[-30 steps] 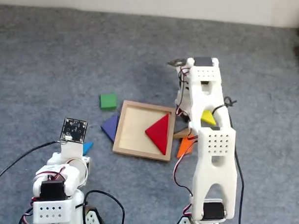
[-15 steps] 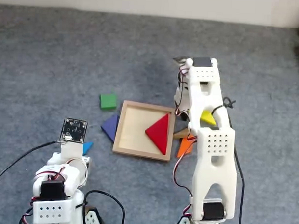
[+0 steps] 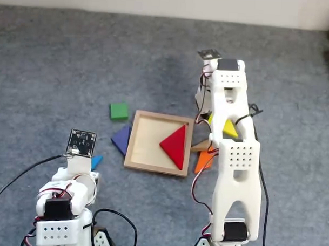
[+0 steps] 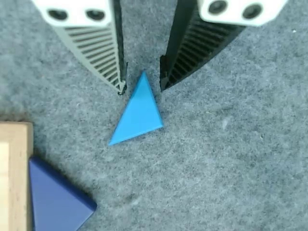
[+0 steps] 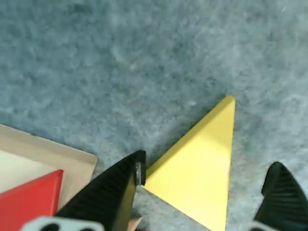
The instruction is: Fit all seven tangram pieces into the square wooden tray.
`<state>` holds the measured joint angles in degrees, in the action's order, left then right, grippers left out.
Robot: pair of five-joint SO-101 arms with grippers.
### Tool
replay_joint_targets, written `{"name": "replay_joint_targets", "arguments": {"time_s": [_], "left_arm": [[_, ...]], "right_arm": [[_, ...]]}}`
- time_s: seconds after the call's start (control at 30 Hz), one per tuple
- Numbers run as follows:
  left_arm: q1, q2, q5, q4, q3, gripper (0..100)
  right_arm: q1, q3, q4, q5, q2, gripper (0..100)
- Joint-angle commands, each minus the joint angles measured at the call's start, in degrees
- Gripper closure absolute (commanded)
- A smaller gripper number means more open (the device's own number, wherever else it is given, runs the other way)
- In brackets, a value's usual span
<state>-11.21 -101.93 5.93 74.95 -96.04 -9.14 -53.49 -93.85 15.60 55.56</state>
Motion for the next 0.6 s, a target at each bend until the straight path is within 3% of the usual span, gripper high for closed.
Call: {"name": "replay_joint_targets", "arguments": {"time_s": [0.0,0.23,0.57], "left_arm": [[1.2,-0.6,0.4,0.4,-1.2,87],[1.2,-0.6,0.4,0.4,-1.2,87],[1.1,-0.6,0.4,0.4,-1.2,87]], "right_arm": [[1.2,-3.0,0.6,-0.4,-0.9,63.0],[-0.6,-3.6,-5.4,-0.2,-1.0,63.0],[-0.7,-3.0,-5.3,-0.2,-0.9,63.0]]}}
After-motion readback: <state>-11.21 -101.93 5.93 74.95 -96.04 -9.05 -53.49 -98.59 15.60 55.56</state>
